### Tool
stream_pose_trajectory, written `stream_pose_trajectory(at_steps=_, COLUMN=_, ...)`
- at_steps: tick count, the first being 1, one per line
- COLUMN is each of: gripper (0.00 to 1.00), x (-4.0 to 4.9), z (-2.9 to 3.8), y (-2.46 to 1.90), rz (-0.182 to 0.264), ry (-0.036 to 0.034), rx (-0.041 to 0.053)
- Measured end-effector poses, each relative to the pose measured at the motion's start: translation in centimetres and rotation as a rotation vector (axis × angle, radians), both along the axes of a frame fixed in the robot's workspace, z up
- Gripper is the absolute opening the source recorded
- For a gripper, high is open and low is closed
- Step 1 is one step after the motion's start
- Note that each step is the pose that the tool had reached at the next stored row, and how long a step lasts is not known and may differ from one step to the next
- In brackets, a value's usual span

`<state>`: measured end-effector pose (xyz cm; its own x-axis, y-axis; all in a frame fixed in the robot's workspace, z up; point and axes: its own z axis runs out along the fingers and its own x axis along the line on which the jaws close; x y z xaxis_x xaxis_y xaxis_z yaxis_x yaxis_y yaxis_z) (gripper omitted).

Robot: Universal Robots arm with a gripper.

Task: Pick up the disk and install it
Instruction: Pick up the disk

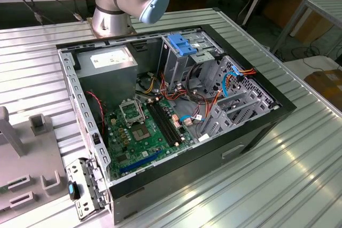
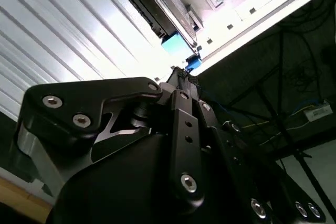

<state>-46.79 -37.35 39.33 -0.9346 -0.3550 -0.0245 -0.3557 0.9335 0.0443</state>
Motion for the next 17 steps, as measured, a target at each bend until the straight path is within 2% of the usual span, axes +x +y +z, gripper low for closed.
stream_pose_trajectory(at_steps=5, gripper=0.11, x=0.0, z=0.0, y=0.0, rz=0.124, ry=0.0, rx=0.0)
stream_pose_trajectory(at_steps=8, gripper=0.11, x=0.0, z=0.0, y=0.0, rz=0.175, ry=0.0, rx=0.0)
stream_pose_trajectory(at_steps=10, gripper=0.11, x=0.0, z=0.0, y=0.0, rz=0.253, ry=0.0, rx=0.0)
stream_pose_trajectory(at_steps=12, gripper=0.11, x=0.0, z=0.01, y=0.0, rz=0.283, ry=0.0001, rx=0.0)
stream_pose_trajectory(at_steps=17, gripper=0.11, x=0.0, z=0.0, y=0.0, rz=0.423, ry=0.0, rx=0.0)
